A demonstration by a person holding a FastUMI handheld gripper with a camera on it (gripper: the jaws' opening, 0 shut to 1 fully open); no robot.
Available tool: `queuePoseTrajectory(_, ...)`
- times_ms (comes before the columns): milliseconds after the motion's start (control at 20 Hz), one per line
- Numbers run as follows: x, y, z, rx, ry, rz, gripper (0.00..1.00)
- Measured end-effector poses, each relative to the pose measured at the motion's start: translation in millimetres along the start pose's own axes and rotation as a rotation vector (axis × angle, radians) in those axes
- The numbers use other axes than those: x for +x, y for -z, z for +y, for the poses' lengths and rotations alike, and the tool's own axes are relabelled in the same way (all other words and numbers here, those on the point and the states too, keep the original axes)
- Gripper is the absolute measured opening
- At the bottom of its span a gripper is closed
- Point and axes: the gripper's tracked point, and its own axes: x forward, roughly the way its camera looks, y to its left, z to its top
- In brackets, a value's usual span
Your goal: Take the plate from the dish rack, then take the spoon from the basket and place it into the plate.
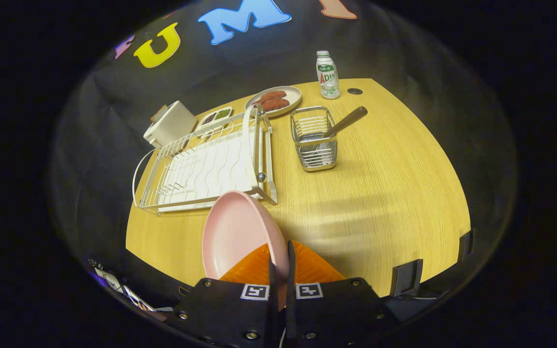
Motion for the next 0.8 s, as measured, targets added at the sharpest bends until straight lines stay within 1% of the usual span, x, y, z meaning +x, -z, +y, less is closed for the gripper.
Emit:
queuePoseTrajectory(150,11.5,4.3,3.1,0.012,-0.049,0.007,0.06)
queuePoseTrajectory(350,28.6,7.7,9.0,0.029,-0.092,0.04,0.06)
queuePoseTrajectory(450,36.2,11.4,8.9,0.022,-0.095,0.051,0.07)
queuePoseTrajectory(500,44.5,15.7,6.2,0.013,-0.082,0.06,0.07)
queuePoseTrajectory(650,49.4,15.4,5.7,0.029,-0.111,0.063,0.09)
queuePoseTrajectory(700,52.7,15.1,4.3,0.039,-0.12,0.068,0.1)
queuePoseTrajectory(800,56.0,13.3,-5.2,0.057,-0.101,0.061,0.14)
